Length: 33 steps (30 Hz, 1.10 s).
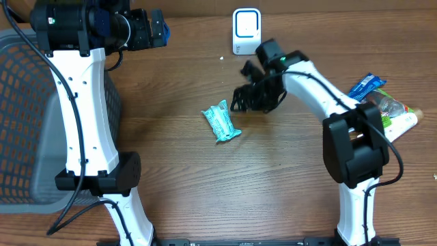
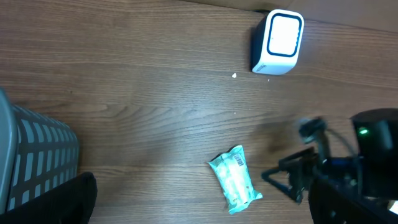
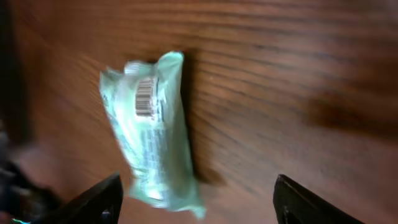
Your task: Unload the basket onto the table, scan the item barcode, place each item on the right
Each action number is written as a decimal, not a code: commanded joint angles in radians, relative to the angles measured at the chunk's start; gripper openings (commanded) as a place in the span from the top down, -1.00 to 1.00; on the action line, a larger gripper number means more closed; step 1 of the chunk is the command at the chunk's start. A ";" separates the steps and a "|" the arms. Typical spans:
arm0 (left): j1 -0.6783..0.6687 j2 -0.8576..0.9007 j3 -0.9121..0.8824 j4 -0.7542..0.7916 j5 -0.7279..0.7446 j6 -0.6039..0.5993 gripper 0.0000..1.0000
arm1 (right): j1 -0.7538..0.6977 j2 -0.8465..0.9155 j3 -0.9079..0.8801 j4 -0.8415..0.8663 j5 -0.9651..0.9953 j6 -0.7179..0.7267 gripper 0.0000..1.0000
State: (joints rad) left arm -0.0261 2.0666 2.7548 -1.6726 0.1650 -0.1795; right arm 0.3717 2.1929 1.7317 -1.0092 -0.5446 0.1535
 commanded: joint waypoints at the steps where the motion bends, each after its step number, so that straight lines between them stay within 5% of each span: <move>1: -0.007 -0.018 0.000 0.001 0.008 0.011 -1.00 | 0.005 -0.009 -0.020 -0.019 -0.086 0.374 -0.56; 9: -0.007 -0.018 0.000 0.001 0.008 0.011 -1.00 | 0.133 -0.008 -0.190 0.078 -0.006 0.729 -0.55; 18: -0.007 -0.018 0.000 0.001 0.008 0.011 -1.00 | 0.200 -0.008 -0.240 0.289 0.192 0.827 -0.52; 25: -0.007 -0.018 0.000 0.001 0.008 0.011 -1.00 | 0.201 -0.008 -0.240 0.304 0.260 0.681 0.10; 30: -0.007 -0.018 0.000 0.001 0.008 0.011 -0.99 | 0.201 -0.009 -0.238 0.309 0.262 0.546 0.92; 33: -0.007 -0.018 0.000 0.001 0.008 0.011 -0.99 | 0.189 -0.016 -0.227 0.296 0.244 0.440 0.92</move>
State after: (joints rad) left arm -0.0261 2.0666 2.7548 -1.6726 0.1650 -0.1795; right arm 0.5766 2.1597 1.5219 -0.6971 -0.3885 0.7383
